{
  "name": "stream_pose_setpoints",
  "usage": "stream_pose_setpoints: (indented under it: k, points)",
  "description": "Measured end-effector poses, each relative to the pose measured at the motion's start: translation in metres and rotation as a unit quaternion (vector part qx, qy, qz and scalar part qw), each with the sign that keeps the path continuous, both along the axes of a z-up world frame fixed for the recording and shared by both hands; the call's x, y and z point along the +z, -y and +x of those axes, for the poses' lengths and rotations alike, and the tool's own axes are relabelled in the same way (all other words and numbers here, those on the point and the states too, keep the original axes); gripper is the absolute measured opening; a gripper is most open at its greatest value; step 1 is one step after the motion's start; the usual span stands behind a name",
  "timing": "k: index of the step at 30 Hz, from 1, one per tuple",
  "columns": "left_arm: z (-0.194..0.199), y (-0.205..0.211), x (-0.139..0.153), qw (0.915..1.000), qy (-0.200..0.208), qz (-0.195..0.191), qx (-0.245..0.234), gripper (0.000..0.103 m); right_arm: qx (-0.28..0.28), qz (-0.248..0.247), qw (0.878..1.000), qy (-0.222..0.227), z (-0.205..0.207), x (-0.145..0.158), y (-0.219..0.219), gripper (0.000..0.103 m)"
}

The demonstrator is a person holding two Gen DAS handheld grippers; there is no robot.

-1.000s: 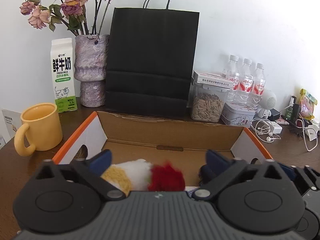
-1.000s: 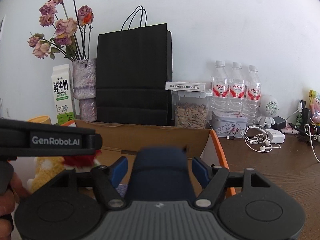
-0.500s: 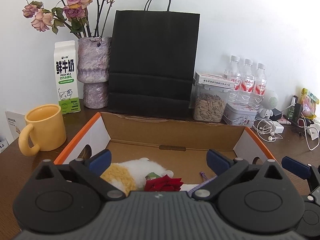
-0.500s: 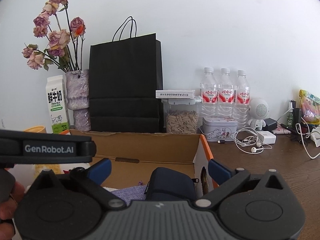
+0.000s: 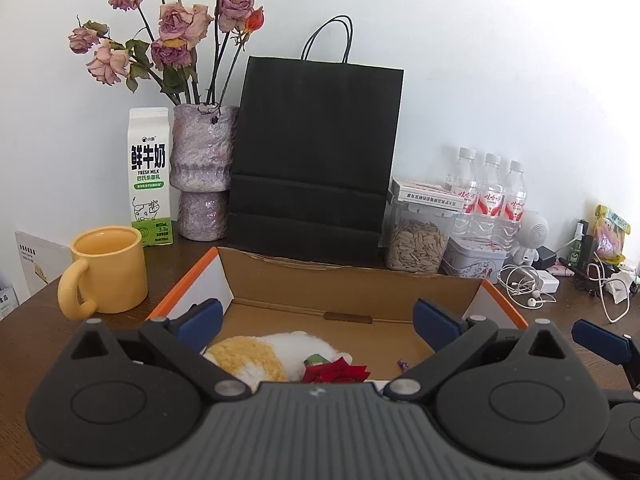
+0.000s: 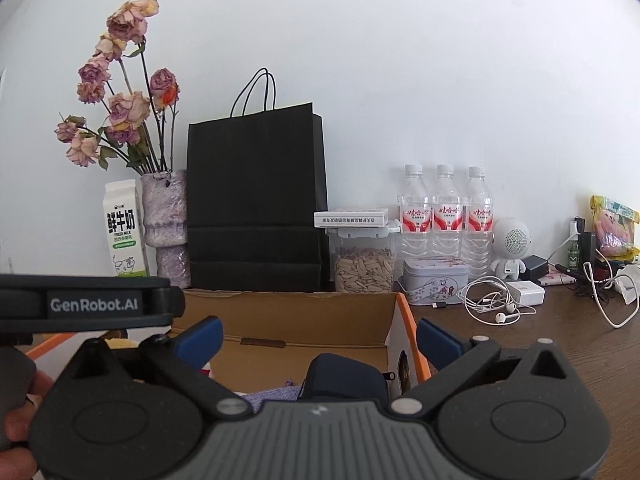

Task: Organize objects
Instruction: 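Carry the rose and navy case into the cardboard box and open both tools, then lift both open tools out of the cardboard box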

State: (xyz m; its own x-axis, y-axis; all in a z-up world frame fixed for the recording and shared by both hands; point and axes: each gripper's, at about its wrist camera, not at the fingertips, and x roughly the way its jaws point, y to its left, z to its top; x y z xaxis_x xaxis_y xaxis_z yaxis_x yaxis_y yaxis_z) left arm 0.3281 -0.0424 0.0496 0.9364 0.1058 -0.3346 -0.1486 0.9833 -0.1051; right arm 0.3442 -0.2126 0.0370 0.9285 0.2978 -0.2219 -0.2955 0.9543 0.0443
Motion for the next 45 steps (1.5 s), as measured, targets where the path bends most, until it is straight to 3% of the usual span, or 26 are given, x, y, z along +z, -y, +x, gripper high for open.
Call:
stream_pose_setpoints:
  k: [6,14,27,34,45]
  points:
    - [-0.020,-0.002,0.002,0.9997,0.024,0.005,-0.002,0.103,0.019,-0.013,1.000,0.005,-0.019,0.003,0.001,0.103]
    - [-0.040,-0.003,-0.011,0.9997,0.019,0.016,0.001,0.103,0.024,-0.035,0.999,-0.015,-0.033,-0.001,0.003,0.103]
    - [-0.081,-0.007,-0.012,0.9993,0.028,0.023,-0.001,0.103,0.030,-0.046,0.998,0.000,-0.070,0.000,0.014,0.103]
    - [-0.110,-0.015,-0.001,0.9995,0.024,0.011,-0.016,0.103,0.039,-0.038,0.999,0.001,-0.101,0.006,0.020,0.103]
    - [-0.157,-0.027,0.002,0.9992,-0.007,0.029,-0.028,0.103,0.072,-0.036,0.996,-0.045,-0.146,0.001,0.022,0.103]
